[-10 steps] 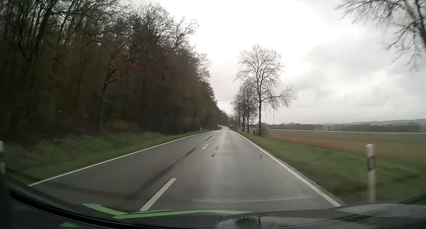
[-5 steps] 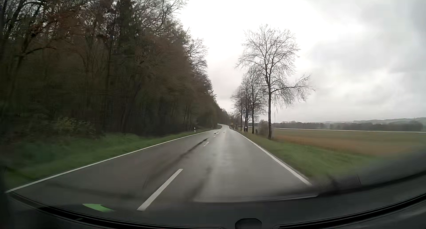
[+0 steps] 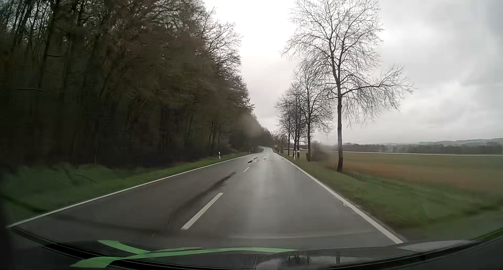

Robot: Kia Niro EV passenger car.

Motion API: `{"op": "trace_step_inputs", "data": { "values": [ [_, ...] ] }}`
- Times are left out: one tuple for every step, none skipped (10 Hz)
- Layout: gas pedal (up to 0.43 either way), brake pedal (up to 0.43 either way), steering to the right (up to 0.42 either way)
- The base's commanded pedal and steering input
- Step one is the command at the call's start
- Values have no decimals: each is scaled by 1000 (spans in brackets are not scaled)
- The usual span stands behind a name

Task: Follow the waypoints while adhering to traffic rules and regulations

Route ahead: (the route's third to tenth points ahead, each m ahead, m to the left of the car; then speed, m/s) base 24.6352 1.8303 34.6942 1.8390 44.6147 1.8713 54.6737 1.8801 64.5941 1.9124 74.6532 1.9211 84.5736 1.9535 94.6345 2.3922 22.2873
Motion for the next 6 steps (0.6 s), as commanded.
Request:
{"op": "trace_step_inputs", "data": {
  "values": [
    [130,0,-5],
    [79,0,-5],
    [28,0,-5],
    [0,0,-4],
    [0,0,-2],
    [0,0,0]
  ]
}}
